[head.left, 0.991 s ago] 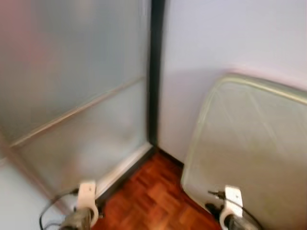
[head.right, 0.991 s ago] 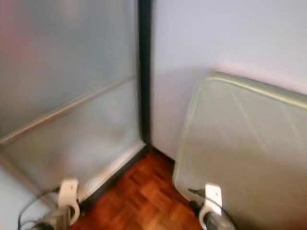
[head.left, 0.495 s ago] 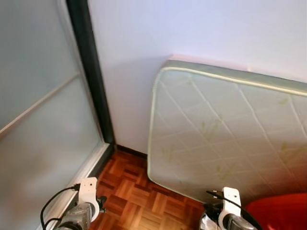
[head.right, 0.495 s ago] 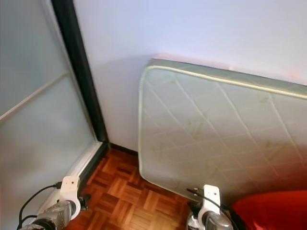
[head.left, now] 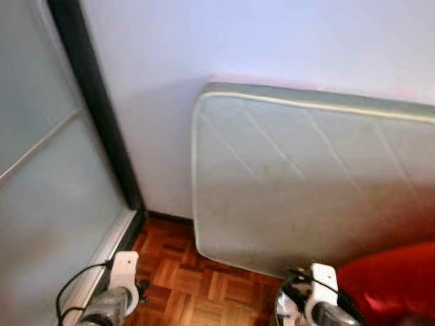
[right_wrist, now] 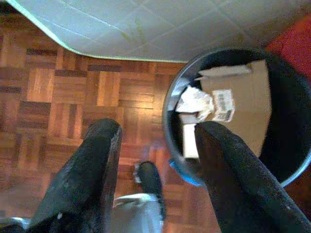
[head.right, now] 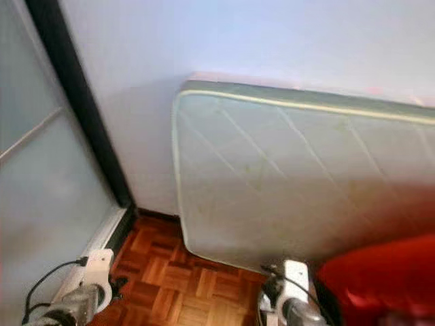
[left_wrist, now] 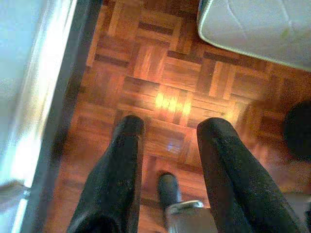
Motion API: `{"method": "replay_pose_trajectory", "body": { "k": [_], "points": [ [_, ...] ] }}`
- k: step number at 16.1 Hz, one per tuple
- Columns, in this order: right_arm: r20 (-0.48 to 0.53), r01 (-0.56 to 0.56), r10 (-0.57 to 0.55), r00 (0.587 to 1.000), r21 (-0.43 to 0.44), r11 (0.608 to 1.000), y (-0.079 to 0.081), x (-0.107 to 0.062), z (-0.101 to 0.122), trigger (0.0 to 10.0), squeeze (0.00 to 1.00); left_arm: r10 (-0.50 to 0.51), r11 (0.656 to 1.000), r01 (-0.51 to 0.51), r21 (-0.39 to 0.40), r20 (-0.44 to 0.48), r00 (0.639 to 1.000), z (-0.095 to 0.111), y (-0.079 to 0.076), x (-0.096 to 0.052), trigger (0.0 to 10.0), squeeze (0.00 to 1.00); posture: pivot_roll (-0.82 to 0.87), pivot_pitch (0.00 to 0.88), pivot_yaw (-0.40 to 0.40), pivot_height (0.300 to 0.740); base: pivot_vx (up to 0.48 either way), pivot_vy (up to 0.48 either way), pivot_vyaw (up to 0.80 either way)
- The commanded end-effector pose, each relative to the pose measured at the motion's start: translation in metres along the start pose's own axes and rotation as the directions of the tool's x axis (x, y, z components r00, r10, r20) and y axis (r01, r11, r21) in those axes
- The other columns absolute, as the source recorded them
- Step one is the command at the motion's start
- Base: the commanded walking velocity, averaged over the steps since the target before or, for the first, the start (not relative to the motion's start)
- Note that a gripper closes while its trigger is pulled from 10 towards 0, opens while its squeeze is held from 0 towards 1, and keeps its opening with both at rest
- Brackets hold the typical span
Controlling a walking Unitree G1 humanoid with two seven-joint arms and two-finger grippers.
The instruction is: Clean up the room
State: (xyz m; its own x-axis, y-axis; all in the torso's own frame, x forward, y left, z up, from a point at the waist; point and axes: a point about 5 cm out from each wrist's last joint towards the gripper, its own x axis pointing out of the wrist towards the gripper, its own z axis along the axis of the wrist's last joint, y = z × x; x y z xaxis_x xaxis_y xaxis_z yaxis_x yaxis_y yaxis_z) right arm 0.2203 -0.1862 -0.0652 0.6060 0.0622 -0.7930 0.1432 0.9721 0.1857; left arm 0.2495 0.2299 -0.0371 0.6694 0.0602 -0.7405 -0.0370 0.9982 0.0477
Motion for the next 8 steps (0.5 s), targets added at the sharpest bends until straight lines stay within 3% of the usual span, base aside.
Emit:
{"method": "replay_pose_trajectory", "body": {
  "k": [1, 3, 8],
  "points": [
    [-0.006, 0.013, -0.013, 1.0, 0.037, 0.999, -0.0008, -0.0003, -0.0042, 10.0, 0.0, 0.0, 0.999, 0.0, 0.037, -0.011, 1.0, -0.0014, 0.0032, -0.0007, 10.0, 0.0, 0.04, 0.0, 0.026, 0.73, 0.0, 0.0, -0.8],
    [-0.011, 0.006, -0.006, 1.0, 0.039, 0.999, 0.003, 0.0004, -0.0052, 10.0, 0.0, 0.009, 0.999, -0.009, 0.053, -0.006, 1.0, -0.0003, 0.0068, -0.0012, 10.0, 0.0, 0.03, 0.0, 0.041, 0.73, 0.0, 0.0, -0.79],
    [-0.016, 0.044, -0.043, 0.999, 0.045, 0.998, -0.0007, 0.0, -0.0054, 10.0, 0.0, 0.028, 0.999, -0.028, -0.019, -0.004, 1.0, -0.0021, 0.0056, -0.001, 10.0, 0.0, 0.03, 0.0, 0.01, 0.73, 0.0, 0.0, -0.8]
  ]
}}
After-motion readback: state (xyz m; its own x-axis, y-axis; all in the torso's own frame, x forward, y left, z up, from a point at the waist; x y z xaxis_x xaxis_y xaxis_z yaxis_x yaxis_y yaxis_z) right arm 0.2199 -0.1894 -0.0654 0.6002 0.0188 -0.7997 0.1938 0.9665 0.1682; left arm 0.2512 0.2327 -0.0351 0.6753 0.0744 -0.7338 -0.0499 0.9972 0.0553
